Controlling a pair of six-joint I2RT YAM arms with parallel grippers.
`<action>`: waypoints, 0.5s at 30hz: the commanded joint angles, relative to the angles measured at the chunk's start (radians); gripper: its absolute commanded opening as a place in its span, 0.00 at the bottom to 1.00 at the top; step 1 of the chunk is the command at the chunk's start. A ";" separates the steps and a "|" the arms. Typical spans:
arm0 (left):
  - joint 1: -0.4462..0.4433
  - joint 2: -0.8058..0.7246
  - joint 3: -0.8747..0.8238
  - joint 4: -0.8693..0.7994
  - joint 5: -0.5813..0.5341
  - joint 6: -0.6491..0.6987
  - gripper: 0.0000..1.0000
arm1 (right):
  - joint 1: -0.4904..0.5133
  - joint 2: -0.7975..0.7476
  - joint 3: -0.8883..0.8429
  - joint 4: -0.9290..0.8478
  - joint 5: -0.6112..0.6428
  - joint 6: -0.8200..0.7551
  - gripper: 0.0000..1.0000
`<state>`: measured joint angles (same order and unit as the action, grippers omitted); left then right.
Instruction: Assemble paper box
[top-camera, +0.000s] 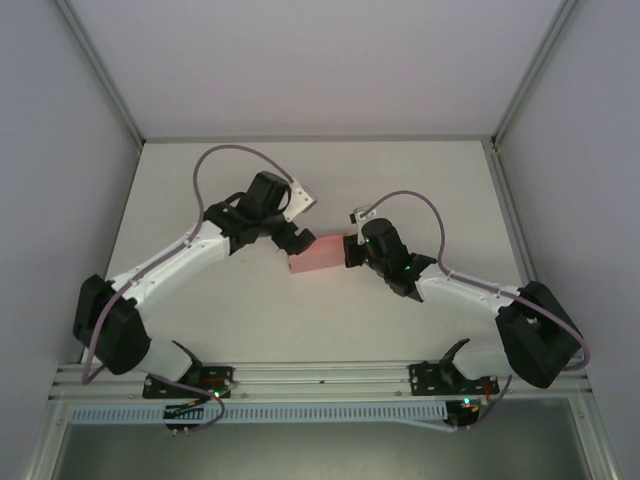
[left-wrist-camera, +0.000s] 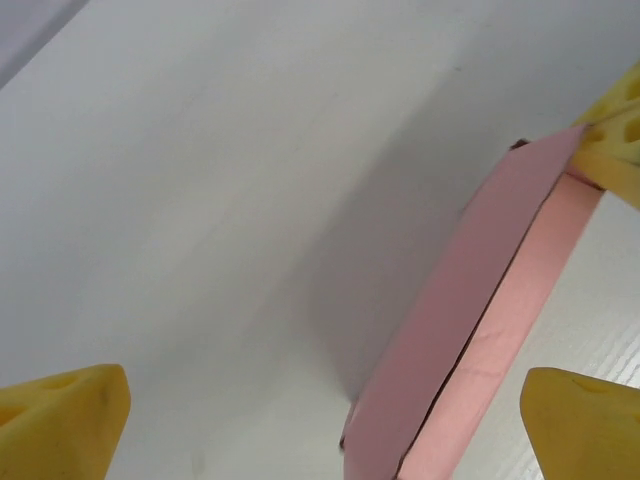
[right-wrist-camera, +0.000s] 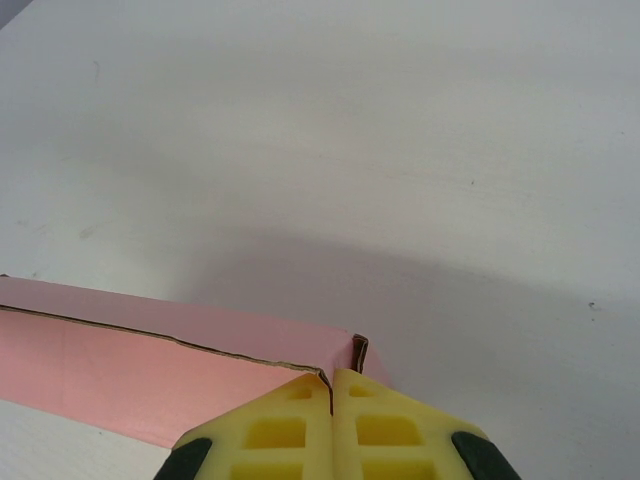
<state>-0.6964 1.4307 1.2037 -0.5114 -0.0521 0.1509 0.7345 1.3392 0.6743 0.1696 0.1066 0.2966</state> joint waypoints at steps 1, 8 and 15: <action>0.005 -0.083 -0.074 -0.017 -0.072 -0.252 0.94 | 0.013 0.020 0.014 -0.129 0.014 0.021 0.00; 0.005 -0.105 -0.144 -0.024 -0.025 -0.292 0.66 | 0.013 0.026 0.025 -0.147 0.004 0.031 0.00; 0.006 -0.037 -0.147 -0.021 0.029 -0.278 0.52 | 0.013 0.054 0.038 -0.165 -0.006 0.033 0.00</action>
<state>-0.6956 1.3724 1.0626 -0.5243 -0.0513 -0.1059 0.7380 1.3590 0.7158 0.1173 0.1093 0.3145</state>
